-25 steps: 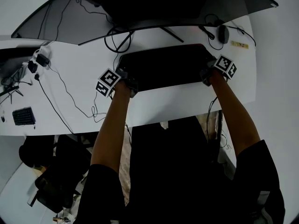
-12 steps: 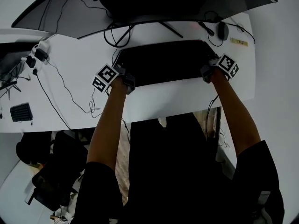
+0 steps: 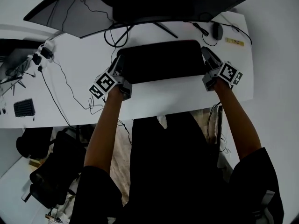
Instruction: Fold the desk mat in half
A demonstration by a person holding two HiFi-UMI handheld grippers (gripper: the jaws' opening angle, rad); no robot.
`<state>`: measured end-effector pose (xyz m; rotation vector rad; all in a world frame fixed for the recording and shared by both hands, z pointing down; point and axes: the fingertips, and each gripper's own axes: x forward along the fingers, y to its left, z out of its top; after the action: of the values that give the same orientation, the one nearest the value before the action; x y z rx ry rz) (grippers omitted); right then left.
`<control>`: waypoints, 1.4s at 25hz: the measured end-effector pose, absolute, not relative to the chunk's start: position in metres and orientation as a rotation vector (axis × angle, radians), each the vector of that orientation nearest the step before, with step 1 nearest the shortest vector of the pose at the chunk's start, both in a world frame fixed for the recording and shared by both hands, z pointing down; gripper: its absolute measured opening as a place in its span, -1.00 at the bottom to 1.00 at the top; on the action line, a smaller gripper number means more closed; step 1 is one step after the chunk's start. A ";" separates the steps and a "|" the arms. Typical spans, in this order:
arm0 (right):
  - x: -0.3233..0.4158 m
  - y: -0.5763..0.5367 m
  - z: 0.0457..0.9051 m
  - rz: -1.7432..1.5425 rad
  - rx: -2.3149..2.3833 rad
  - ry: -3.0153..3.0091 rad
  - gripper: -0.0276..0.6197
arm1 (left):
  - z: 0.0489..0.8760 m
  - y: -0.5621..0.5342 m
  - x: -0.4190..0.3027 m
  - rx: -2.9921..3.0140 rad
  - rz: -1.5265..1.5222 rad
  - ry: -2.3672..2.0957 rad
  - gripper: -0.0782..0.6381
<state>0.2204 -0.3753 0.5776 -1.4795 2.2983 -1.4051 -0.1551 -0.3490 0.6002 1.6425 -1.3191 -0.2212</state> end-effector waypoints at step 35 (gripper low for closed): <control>0.201 -0.097 0.512 -1.042 -1.515 2.810 -0.91 | 0.462 -0.089 -0.020 2.161 0.033 -1.458 -0.72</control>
<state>0.2006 -0.0971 0.5117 -1.5151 2.8098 -1.0422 -0.0200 -0.0887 0.4623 2.1612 -1.4576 0.0325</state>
